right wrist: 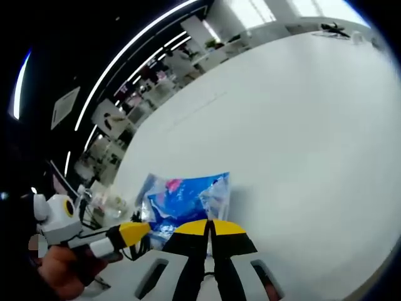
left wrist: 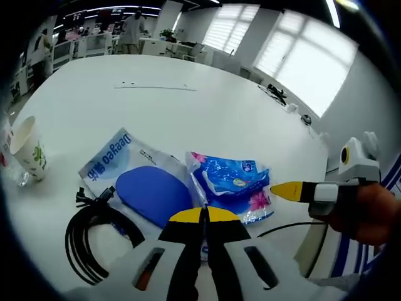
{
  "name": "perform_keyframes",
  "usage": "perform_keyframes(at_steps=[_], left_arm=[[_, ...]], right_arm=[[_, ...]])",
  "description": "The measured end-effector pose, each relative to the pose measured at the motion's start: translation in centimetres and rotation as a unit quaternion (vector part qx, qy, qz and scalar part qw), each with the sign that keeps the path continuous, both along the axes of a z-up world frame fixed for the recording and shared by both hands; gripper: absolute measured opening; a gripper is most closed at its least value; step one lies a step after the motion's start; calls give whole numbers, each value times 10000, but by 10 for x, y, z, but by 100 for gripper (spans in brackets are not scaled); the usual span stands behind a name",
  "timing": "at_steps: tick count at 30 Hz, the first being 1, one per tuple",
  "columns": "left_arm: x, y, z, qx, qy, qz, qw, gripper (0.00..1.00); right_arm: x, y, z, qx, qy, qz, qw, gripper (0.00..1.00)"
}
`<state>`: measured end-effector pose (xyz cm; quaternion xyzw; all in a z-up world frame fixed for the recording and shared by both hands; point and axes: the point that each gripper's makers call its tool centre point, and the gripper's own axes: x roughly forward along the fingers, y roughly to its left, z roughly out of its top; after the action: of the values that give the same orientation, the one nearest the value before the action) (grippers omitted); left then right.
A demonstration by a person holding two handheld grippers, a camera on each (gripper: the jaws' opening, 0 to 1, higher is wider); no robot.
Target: Arrange the tabletop items into an orderly group along one side of the table until the central work area is clear of visible clutter.
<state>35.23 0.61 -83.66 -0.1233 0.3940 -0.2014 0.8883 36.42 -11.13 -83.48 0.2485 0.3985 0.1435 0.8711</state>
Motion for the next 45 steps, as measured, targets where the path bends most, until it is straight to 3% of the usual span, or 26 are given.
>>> perform_keyframes(at_steps=[7, 15, 19, 26, 34, 45], left_arm=[[24, -3, 6, -145, -106, 81, 9998, 0], [33, -6, 10, -343, -165, 271, 9989, 0], [50, -2, 9, -429, -187, 378, 9982, 0], [64, -2, 10, -608, -150, 549, 9965, 0], [90, 4, -4, -529, -55, 457, 9975, 0], [106, 16, -21, -488, 115, 492, 9975, 0]], right_arm=[[17, -5, 3, -50, -20, -2, 10000, 0], [47, -6, 4, -168, -93, 99, 9998, 0], [62, -6, 3, -242, -113, 166, 9995, 0], [78, -3, 0, -334, -98, 221, 9992, 0], [101, 6, -10, -361, -67, 219, 9991, 0], [119, 11, -27, -443, 84, 305, 9985, 0]])
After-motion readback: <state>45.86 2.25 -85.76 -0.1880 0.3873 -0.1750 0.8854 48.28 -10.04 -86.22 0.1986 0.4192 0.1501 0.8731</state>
